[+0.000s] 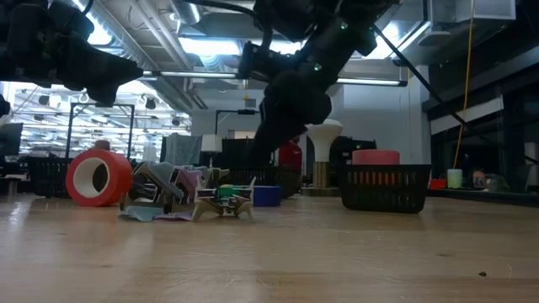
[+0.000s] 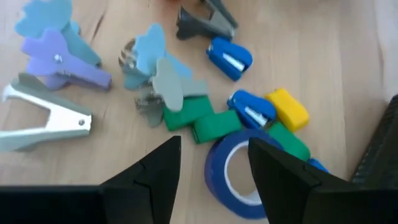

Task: Pick and place Stapler, Stapler remover, tape
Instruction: Put the blue tape into the right black bin

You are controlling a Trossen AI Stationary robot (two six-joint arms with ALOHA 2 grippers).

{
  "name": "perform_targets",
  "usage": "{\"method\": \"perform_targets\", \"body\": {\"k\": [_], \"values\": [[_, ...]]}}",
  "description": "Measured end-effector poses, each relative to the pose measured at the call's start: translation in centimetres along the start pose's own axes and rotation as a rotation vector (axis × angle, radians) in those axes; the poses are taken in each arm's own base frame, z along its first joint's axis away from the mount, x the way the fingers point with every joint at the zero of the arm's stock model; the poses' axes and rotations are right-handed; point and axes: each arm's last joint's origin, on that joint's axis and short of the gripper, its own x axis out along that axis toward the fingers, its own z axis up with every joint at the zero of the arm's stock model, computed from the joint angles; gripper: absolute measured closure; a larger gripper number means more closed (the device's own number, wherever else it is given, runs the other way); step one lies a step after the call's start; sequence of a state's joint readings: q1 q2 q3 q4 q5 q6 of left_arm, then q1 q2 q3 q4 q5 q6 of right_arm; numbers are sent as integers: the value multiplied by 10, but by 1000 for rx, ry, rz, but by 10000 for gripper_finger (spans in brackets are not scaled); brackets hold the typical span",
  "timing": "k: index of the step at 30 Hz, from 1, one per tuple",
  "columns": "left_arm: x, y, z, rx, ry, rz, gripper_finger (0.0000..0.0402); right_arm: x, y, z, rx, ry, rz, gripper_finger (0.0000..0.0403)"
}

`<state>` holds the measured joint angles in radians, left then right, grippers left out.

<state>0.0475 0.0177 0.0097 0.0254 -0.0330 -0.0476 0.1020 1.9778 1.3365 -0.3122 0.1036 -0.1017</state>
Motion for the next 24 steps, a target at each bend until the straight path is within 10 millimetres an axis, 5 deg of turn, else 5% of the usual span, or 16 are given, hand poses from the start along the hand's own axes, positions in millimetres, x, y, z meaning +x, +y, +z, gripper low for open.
{"method": "perform_targets", "body": {"k": [24], "values": [[0, 0, 0, 0, -1, 0, 313, 19, -9, -13, 7, 81, -8, 210]]}}
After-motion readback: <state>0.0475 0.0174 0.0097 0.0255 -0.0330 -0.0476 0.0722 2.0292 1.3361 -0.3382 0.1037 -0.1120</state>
